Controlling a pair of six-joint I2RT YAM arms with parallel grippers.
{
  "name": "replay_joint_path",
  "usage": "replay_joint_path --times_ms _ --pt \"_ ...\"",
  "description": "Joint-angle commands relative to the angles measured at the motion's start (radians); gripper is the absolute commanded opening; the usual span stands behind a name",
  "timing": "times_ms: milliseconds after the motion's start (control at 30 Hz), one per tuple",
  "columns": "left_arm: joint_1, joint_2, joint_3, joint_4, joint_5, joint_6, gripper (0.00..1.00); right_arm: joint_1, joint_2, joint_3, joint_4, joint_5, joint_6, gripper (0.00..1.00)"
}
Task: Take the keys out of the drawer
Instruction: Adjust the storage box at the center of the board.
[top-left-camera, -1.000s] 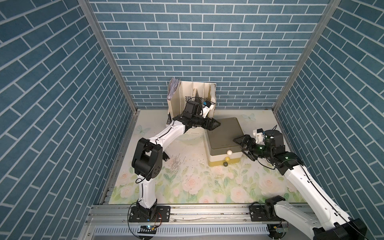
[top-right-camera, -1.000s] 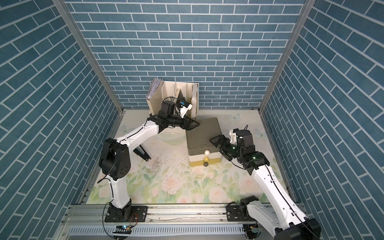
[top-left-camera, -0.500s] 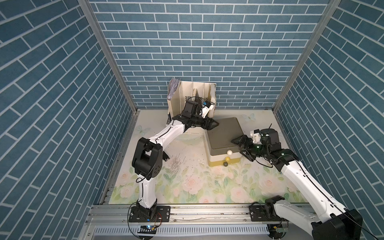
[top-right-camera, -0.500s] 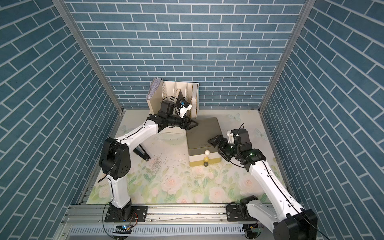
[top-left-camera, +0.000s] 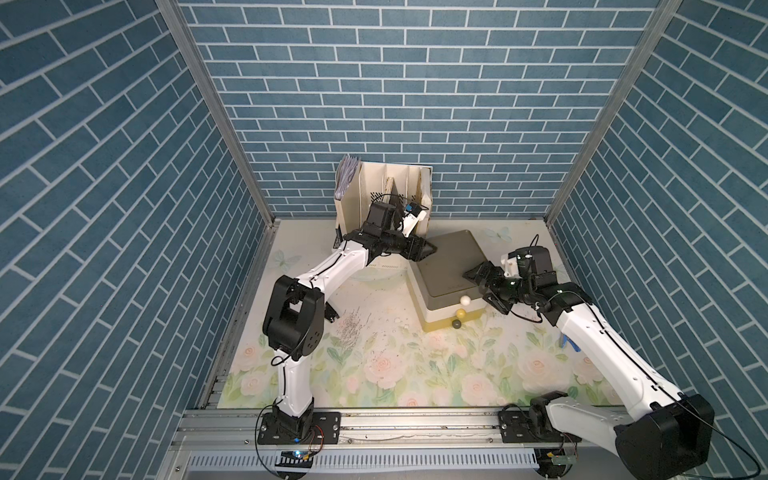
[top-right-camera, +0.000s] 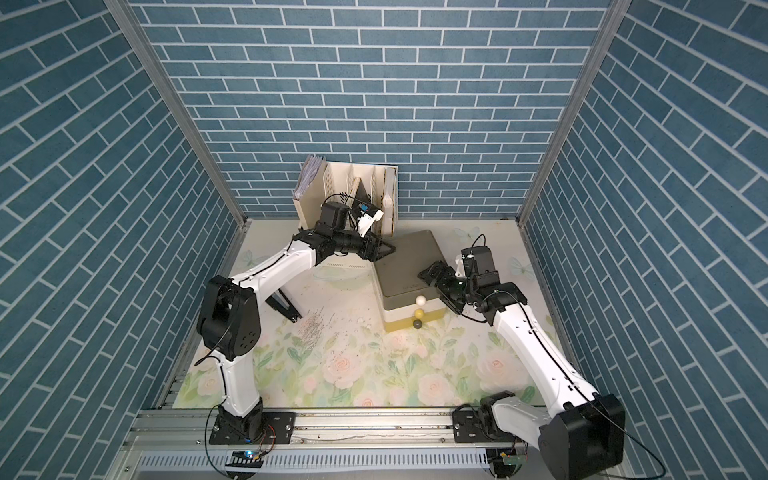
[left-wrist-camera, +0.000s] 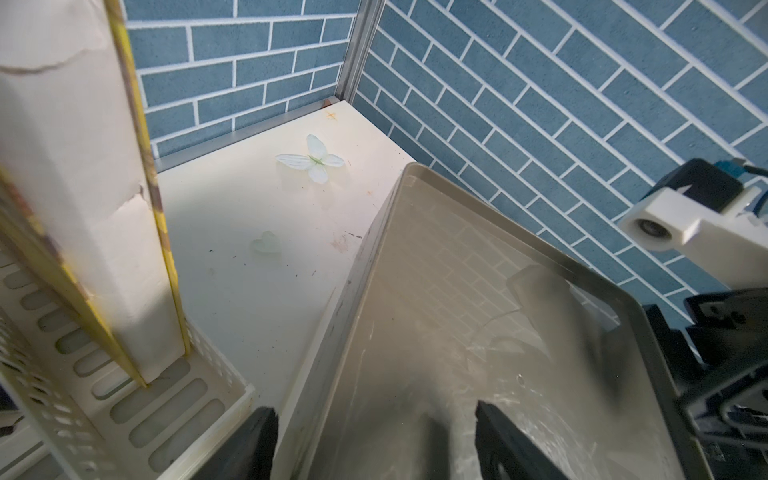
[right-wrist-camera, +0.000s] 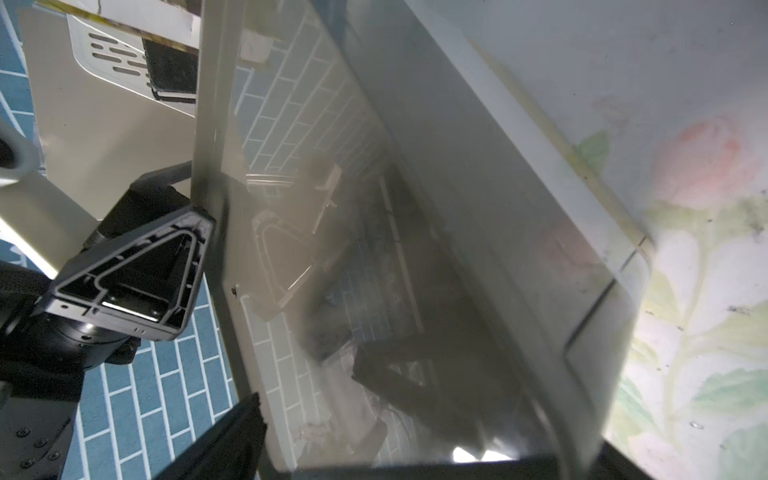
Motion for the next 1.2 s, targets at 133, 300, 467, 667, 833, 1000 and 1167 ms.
replay_joint_path --times_ms 133,300,467,667,833,1000,1167 --pt "-0.021 -0.044 -0.051 -0.075 0.090 0.002 0.79 -0.032 0.040 0.089 0.138 0.045 -0.153 1.00" --pt "-0.022 -0.064 -0.079 -0.074 0.090 -0.001 0.79 -0.068 0.067 0.096 0.137 0.030 -0.199 1.00" --pt "-0.025 -0.082 -0.093 -0.079 0.096 -0.002 0.79 -0.087 0.087 0.109 0.143 0.020 -0.234 1.00" --pt "-0.036 -0.106 -0.113 -0.090 0.097 -0.003 0.79 -0.088 0.109 0.113 0.160 -0.016 -0.258 1.00" --pt "-0.046 -0.139 -0.154 -0.089 0.089 -0.003 0.80 -0.089 0.125 0.117 0.162 -0.029 -0.281 1.00" --pt "-0.051 -0.172 -0.195 -0.091 0.076 -0.003 0.79 -0.089 0.143 0.119 0.172 -0.050 -0.295 1.00" --pt "-0.051 -0.199 -0.229 -0.094 0.061 -0.002 0.80 -0.088 0.157 0.123 0.183 -0.068 -0.304 1.00"
